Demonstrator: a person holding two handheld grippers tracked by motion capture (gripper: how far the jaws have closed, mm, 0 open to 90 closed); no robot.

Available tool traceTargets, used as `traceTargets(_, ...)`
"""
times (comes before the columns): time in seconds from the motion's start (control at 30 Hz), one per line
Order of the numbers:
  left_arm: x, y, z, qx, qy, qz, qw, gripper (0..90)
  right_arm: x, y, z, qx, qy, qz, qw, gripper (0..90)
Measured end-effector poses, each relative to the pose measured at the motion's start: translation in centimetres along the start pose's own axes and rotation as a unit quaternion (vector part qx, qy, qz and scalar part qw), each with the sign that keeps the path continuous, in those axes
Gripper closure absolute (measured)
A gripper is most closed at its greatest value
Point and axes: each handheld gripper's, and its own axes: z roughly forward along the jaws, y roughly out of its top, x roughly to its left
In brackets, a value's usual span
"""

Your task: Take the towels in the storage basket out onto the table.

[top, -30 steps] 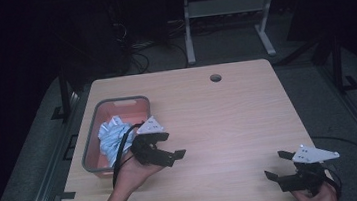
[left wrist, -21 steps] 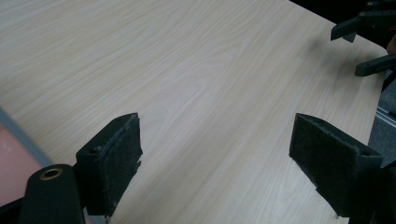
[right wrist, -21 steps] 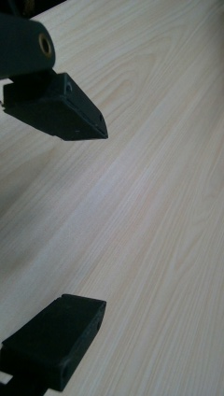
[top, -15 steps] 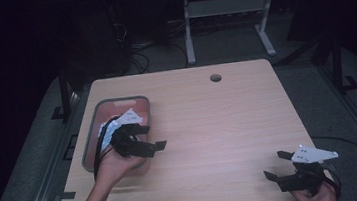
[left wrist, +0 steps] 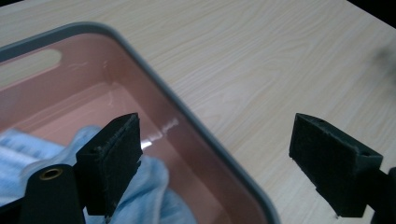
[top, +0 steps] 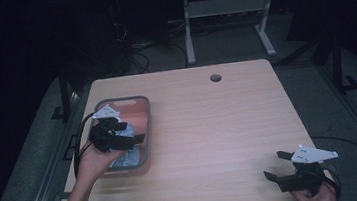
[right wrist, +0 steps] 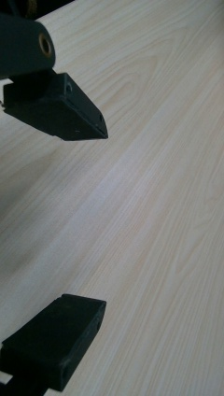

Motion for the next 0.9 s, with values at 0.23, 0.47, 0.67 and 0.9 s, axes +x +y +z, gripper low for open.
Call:
traceTargets(0.23,2.2,-0.5,-0.3,0.017,0.028,-0.028,0.9991,16.8,0.0,0.0,0.0,0.0,0.001,0.0,1.0,14.2)
traceTargets(0.47,3.9,-1.1,0.0,0.041,0.054,-0.05,0.9964,16.8,0.0,0.0,0.1,0.001,0.004,0.0,1.0,14.2)
traceTargets(0.67,4.5,-1.6,0.6,0.07,0.075,-0.059,0.993,16.7,0.0,0.0,0.0,0.0,0.005,-0.001,1.0,14.2)
traceTargets(0.9,4.9,-1.6,1.6,0.1,0.09,-0.062,0.989,16.7,0.1,0.1,0.0,0.001,0.008,-0.005,1.0,14.2)
